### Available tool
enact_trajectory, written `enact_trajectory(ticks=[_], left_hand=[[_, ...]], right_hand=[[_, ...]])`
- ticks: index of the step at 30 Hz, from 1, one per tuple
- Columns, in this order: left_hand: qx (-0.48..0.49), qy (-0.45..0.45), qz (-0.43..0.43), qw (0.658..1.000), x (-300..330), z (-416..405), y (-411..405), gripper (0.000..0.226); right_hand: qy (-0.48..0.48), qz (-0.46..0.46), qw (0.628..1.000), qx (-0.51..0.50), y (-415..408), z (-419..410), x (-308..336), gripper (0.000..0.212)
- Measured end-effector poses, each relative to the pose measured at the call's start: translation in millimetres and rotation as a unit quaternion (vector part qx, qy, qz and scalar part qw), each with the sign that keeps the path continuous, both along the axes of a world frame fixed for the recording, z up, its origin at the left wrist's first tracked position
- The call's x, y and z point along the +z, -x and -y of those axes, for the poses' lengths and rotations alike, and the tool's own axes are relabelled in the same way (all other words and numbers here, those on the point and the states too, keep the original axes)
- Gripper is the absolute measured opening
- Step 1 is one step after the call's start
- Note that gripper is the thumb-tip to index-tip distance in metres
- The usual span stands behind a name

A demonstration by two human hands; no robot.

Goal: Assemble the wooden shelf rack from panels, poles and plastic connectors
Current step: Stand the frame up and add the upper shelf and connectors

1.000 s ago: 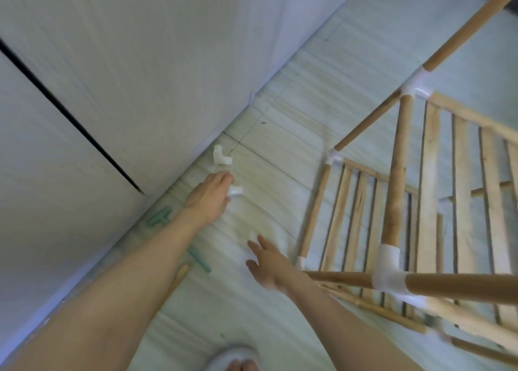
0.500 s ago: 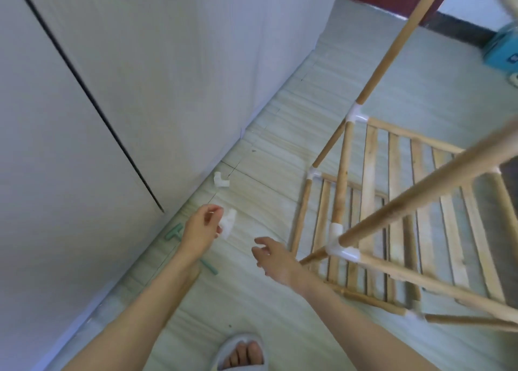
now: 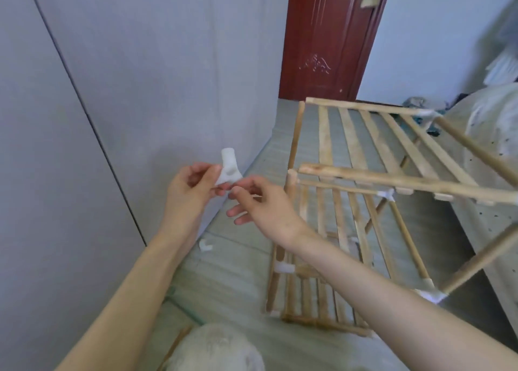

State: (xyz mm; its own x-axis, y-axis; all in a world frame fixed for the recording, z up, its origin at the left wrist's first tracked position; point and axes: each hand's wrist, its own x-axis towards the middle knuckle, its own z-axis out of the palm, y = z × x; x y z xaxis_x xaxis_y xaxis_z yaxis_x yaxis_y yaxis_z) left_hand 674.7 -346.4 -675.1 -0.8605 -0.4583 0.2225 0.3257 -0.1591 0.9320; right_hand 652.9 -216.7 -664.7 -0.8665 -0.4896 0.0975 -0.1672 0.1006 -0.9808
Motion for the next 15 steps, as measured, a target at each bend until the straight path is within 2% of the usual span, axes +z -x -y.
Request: enact_trajectory(ticks=[3, 7, 12, 15], left_hand=[[-0.020, -0.018, -0.042, 0.999, 26, -27, -8, 0.004], [-0.044, 0.051, -0.042, 0.997, 41, -61, -9, 0.016], [-0.099, 0.188, -0.055, 0.976, 46, -81, -2, 0.046], [-0.110, 0.208, -0.058, 0.970, 52, -84, 7, 0.038]], right_hand=[[0.036, -0.061, 0.996, -0.059, -8, -25, 22, 0.017], [0.056, -0.115, 0.986, -0.103, -7, -60, 34, 0.024], [0.035, -0.171, 0.975, -0.134, 4, -87, 40, 0.032], [0.039, -0.161, 0.977, -0.131, 9, -95, 42, 0.033]])
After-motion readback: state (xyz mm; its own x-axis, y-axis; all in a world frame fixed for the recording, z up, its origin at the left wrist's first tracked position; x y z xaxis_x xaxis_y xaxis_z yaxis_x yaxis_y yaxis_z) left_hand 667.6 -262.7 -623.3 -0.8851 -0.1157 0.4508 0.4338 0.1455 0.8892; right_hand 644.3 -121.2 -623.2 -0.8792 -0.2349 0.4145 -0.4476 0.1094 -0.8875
